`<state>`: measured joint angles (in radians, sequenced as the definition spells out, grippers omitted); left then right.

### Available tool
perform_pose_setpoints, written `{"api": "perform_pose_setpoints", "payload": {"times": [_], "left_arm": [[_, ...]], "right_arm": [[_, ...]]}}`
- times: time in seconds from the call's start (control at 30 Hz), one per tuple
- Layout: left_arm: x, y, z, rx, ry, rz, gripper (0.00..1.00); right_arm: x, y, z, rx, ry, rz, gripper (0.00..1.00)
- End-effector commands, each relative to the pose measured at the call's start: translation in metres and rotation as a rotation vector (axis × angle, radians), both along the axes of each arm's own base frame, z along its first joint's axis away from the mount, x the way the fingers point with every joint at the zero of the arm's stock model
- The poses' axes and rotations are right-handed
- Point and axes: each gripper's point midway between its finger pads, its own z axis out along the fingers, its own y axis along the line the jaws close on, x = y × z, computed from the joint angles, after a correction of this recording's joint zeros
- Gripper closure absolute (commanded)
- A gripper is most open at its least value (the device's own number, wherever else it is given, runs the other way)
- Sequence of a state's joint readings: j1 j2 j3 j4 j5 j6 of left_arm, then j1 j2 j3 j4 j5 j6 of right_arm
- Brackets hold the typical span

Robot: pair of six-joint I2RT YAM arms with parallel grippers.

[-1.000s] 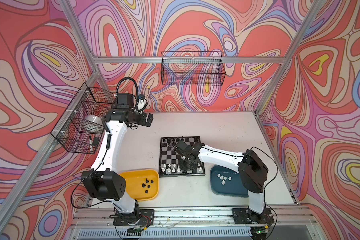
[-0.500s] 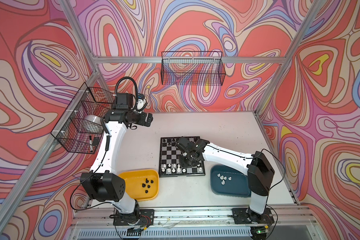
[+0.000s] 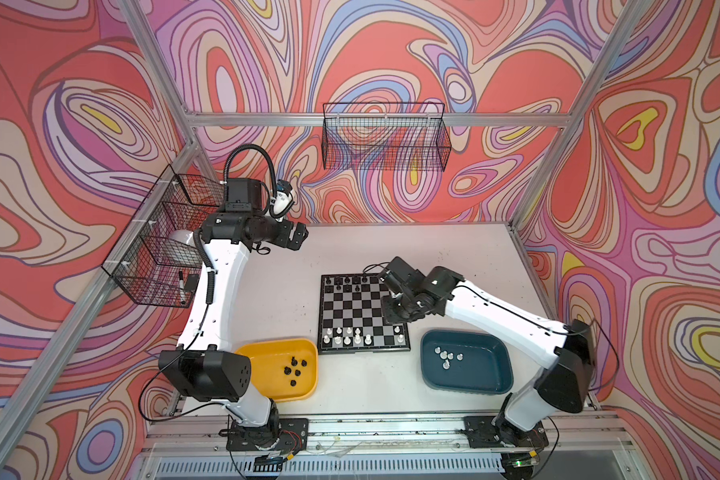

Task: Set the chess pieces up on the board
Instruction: 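Move the right gripper back over the teal tray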

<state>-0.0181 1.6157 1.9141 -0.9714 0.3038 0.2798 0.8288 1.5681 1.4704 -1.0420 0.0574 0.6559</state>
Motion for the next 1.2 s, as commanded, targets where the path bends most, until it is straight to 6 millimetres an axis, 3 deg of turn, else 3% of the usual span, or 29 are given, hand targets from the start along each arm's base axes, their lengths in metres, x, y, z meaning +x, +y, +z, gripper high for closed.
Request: {"api": "perform_pose_setpoints", "payload": {"times": [0.0,0.17,0.4,0.67,0.83,1.17], "left_arm": [[-0.008,-0.011,-0.015,-0.022,0.083,-0.082,0.0],[-0.01,-0.026,-0.018,-0.028,0.089,-0.161,0.0],[-0.011,-0.05,-0.025,-0.026,0.125,-0.242,0.01],[-0.014,-0.068,-0.019,-0.111,0.129,-0.29,0.01],[-0.012,-0.071,-0.02,-0.119,0.139,-0.295,0.02],[-0.01,-0.076,-0.02,-0.133,0.157,-0.292,0.01]], "right_arm": [[-0.002,-0.054,-0.007,-0.053,0.01,-0.146,0.71],[-0.018,-0.097,-0.022,-0.078,0.043,-0.238,0.73],[-0.043,-0.123,-0.046,-0.119,0.076,-0.298,0.75],[-0.075,-0.143,-0.058,-0.099,0.118,-0.334,0.78],[-0.094,-0.146,-0.076,-0.1,0.189,-0.325,0.79],[-0.099,-0.147,-0.104,-0.121,0.233,-0.327,0.8]]}}
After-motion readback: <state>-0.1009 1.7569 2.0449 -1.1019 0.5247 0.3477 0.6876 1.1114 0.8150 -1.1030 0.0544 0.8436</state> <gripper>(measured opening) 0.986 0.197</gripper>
